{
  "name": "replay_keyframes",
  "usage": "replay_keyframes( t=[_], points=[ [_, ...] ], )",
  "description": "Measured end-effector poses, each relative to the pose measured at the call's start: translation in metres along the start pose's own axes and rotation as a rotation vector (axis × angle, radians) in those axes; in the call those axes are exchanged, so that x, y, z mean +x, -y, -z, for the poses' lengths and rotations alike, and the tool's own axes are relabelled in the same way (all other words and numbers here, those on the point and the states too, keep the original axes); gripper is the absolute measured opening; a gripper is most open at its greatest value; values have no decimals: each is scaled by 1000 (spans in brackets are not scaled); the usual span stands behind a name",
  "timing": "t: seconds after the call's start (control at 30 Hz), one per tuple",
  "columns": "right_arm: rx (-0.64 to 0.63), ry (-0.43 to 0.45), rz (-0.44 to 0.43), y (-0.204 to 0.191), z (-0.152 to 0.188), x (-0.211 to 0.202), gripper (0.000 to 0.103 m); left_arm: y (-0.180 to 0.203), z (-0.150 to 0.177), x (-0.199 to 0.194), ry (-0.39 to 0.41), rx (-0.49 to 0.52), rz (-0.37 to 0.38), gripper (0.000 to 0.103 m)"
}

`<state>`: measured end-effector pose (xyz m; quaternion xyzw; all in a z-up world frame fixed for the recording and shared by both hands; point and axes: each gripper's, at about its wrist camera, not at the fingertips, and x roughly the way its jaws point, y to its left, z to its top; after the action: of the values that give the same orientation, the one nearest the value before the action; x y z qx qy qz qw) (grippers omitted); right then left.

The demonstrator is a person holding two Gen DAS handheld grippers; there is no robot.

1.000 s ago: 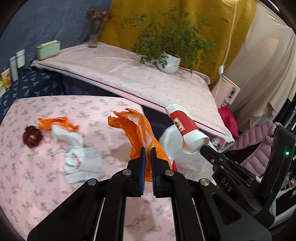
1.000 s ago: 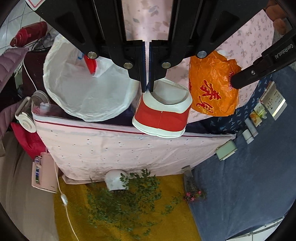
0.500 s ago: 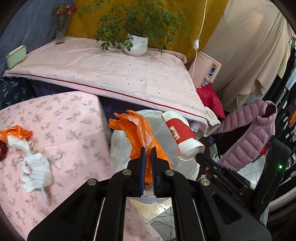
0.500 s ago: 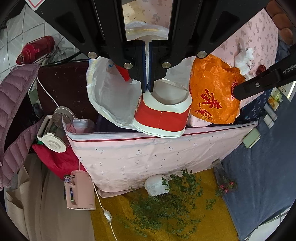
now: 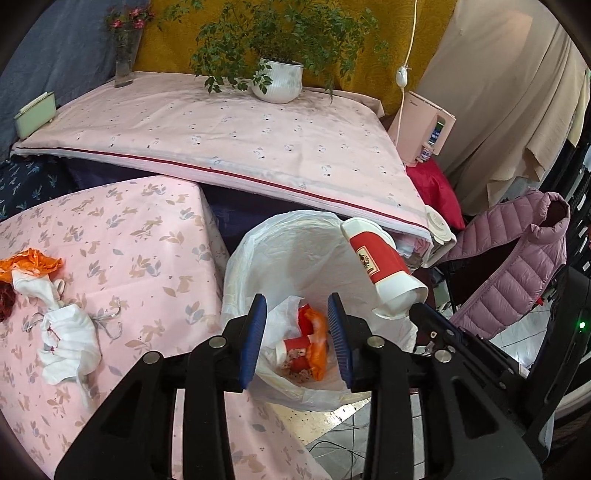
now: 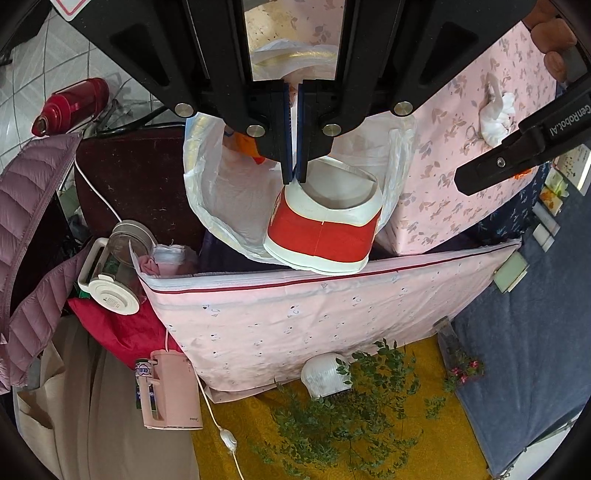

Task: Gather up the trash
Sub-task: 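Open the left gripper over the bin while the right gripper releases the cup inside, then move both open grippers back over the scrunchie and white cloths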

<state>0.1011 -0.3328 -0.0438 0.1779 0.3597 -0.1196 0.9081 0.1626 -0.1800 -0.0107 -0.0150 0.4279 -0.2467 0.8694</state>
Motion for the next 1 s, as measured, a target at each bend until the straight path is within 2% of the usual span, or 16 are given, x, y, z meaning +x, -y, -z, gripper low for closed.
replay_keyframes(
  t=[0.27,0.33,0.4,0.43,0.7,0.83,1.0],
  points=[
    [-15,-15,-7,-13,-1,8,4,-15,2,-2,4,-23,-31,33],
    [-22,-12,-2,-17,-1,8,10,-19,3,-4,5,-31,-38,38],
    [-27,-13,-2,-20,0,8,10,-26,4,-7,18,-43,-56,48],
    [-28,-14,-4,-22,-1,8,10,-29,5,-9,26,-46,-67,49],
    [-64,-12,-25,-44,2,1,12,-58,13,-18,35,-100,-105,50],
    [-85,-2,-38,-62,5,-4,27,-71,18,-25,41,-119,-120,50],
    [-117,-3,-53,-84,8,-7,27,-90,22,-34,51,-146,-134,50]
  ],
)
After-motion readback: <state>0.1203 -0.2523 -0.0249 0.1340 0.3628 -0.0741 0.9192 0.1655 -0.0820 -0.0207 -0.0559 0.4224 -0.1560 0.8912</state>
